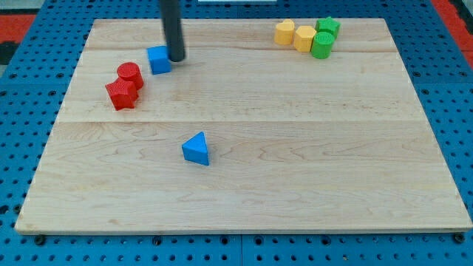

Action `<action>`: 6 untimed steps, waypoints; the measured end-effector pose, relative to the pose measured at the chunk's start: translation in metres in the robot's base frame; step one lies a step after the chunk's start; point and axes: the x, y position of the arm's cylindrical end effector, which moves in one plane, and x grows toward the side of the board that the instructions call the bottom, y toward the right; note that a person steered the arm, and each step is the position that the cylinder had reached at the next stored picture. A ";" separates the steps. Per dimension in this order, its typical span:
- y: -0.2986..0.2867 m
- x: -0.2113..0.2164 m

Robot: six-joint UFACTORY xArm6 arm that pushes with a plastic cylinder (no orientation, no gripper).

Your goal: Push the blue triangle towards the bottom left

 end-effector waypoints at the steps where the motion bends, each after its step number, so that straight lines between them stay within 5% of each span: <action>1: -0.032 -0.004; 2: -0.112 0.041; 3: -0.134 0.042; 4: -0.064 0.025; 5: 0.046 0.059; 6: 0.086 0.166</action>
